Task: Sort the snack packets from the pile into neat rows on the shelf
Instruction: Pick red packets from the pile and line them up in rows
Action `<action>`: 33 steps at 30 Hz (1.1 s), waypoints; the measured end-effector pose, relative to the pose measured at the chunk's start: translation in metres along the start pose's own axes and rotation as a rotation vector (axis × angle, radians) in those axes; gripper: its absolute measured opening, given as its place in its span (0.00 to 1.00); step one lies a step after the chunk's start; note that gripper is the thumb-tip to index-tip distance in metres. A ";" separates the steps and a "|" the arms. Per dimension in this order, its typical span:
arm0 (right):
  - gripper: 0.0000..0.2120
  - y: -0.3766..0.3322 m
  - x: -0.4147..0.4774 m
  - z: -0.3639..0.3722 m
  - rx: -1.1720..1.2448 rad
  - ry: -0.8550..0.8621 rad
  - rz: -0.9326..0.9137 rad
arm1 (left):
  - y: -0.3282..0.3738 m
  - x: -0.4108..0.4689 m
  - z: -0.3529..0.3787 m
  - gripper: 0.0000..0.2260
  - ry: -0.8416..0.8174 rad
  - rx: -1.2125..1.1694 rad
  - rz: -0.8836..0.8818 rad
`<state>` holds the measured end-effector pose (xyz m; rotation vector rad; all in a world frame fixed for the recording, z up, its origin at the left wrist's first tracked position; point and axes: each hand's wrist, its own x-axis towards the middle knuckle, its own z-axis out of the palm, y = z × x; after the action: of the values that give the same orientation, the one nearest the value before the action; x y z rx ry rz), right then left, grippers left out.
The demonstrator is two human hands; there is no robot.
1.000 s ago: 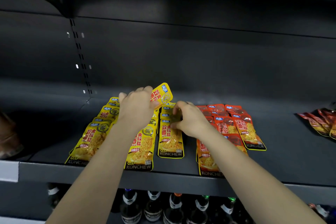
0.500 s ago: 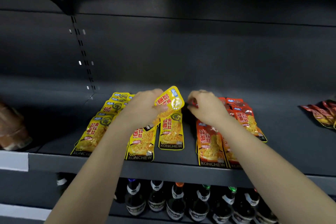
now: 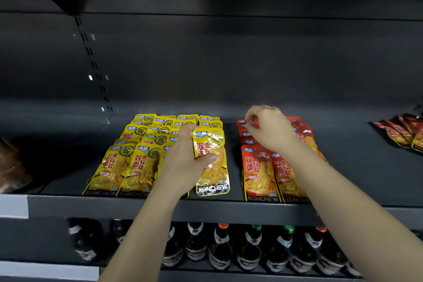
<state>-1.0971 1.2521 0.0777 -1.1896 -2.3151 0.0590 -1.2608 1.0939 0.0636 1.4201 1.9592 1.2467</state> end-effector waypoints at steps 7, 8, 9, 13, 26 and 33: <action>0.05 0.002 -0.003 0.001 -0.015 0.000 0.021 | -0.002 0.001 0.002 0.35 -0.093 0.214 0.027; 0.05 0.002 -0.004 0.001 -0.015 -0.002 0.022 | -0.002 0.001 0.003 0.35 -0.085 0.260 0.024; 0.05 0.001 -0.004 0.001 -0.015 -0.006 0.024 | -0.001 0.001 0.003 0.34 -0.074 0.321 0.027; 0.05 0.001 -0.005 0.001 -0.018 -0.006 0.032 | -0.001 0.002 0.004 0.31 -0.007 0.543 0.045; 0.08 0.026 -0.013 -0.016 -0.021 0.013 0.068 | 0.025 0.026 0.019 0.21 0.152 0.734 0.208; 0.11 0.080 -0.031 -0.044 -0.042 -0.018 0.124 | 0.081 0.050 0.082 0.16 0.129 0.814 0.439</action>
<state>-1.0024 1.2687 0.0802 -1.3581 -2.2663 0.0661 -1.1757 1.1800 0.0977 2.2978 2.4753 0.6965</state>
